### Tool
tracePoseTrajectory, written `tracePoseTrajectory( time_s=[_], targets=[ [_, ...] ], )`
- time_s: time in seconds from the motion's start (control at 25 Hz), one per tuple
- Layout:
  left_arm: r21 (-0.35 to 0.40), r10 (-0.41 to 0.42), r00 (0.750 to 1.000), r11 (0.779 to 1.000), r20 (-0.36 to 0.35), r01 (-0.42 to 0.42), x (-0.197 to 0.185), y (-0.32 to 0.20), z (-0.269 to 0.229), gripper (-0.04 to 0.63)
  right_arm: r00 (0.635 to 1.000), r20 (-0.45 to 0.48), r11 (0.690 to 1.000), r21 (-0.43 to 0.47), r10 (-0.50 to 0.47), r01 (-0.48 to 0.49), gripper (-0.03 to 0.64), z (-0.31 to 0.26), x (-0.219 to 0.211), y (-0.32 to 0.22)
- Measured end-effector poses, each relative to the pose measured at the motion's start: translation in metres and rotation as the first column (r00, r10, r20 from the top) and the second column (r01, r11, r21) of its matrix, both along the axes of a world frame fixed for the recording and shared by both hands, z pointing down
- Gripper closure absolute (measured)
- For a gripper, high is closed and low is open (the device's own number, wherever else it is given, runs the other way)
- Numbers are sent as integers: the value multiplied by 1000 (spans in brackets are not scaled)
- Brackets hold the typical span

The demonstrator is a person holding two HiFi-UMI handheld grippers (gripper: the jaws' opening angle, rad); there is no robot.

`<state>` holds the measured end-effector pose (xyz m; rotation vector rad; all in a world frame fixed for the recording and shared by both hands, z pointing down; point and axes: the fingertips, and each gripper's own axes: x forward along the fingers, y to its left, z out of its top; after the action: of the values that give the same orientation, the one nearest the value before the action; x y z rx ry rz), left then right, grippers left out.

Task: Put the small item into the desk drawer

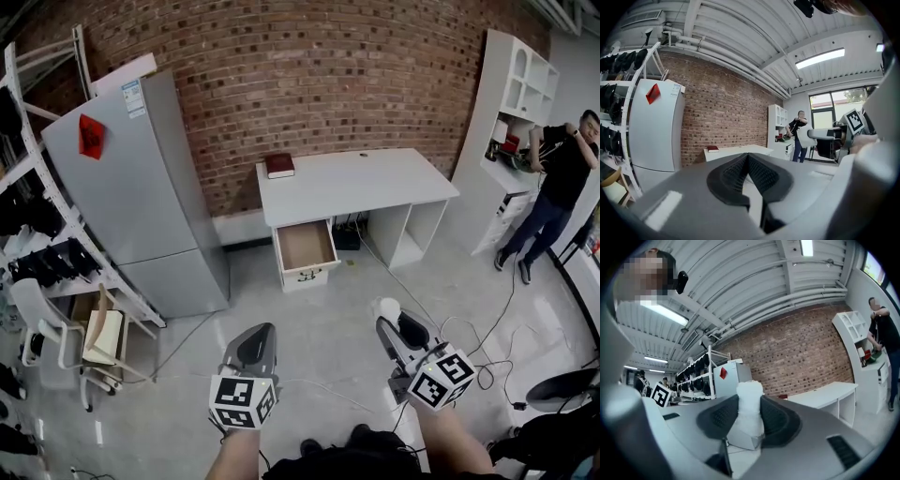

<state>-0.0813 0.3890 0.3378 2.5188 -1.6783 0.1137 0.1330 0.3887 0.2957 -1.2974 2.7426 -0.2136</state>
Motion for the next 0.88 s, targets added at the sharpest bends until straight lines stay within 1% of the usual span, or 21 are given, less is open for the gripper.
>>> tracePoseTrajectory(
  time_s=[0.08,0.24,0.44,0.64,0.88],
  targets=[
    [-11,-2,1000,1000,-1,2,-7,4,7,591,1000,26,1000,-7,0,0,476,4,-5,5],
    [-25,-9,1000,1000,-10,9,-17,9,16,591,999,30,999,-33,-15,16,476,15,-15,8],
    [-39,-21,1000,999,-8,21,-29,-6,22,591,998,59,998,-53,-24,27,476,22,-23,-17],
    [-71,-55,998,996,7,56,-44,-45,32,591,995,79,994,-84,-60,67,476,34,-40,-70],
    [-128,-95,995,987,24,97,-55,-127,48,591,990,101,984,-137,-98,112,476,61,-50,-160]
  ],
)
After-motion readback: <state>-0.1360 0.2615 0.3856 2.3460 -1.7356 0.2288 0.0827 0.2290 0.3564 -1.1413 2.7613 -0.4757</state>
